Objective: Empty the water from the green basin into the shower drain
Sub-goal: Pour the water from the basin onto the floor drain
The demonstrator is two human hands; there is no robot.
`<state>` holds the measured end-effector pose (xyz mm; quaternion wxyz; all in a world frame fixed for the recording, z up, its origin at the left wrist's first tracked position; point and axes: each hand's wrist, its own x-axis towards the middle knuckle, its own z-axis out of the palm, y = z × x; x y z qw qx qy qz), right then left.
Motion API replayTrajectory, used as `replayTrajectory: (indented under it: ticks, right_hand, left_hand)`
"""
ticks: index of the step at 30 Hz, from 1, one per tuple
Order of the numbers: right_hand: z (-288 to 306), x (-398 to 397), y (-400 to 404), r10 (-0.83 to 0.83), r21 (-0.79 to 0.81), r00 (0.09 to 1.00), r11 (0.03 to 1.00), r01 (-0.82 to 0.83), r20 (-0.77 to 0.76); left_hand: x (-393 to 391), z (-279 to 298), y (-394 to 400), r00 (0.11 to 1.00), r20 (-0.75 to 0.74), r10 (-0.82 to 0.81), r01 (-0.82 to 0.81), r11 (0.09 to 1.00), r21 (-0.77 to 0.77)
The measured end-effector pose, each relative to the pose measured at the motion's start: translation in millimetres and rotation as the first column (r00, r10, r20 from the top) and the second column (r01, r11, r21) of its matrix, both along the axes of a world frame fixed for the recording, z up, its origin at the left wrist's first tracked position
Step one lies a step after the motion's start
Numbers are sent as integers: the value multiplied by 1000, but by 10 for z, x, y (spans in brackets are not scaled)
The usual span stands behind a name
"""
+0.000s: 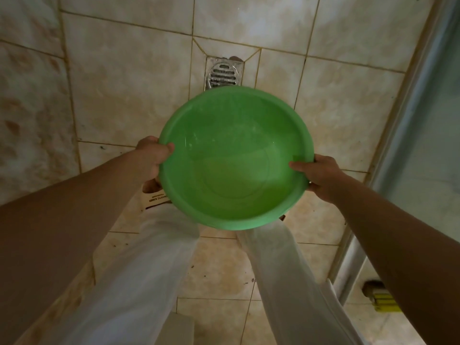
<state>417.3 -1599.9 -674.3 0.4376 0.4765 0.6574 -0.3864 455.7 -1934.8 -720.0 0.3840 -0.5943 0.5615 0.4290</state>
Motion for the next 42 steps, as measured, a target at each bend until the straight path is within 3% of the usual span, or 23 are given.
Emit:
replayTrajectory:
  ticks: [33, 42]
  right_hand:
    - [254, -224, -88, 35, 2, 999, 999, -35, -38]
    - [472, -228, -131, 24, 22, 999, 1000, -23, -45]
  left_hand:
    - [47, 188, -106, 996, -72, -53, 55, 998, 35]
    - [186, 468, -88, 997, -59, 51, -47, 997, 69]
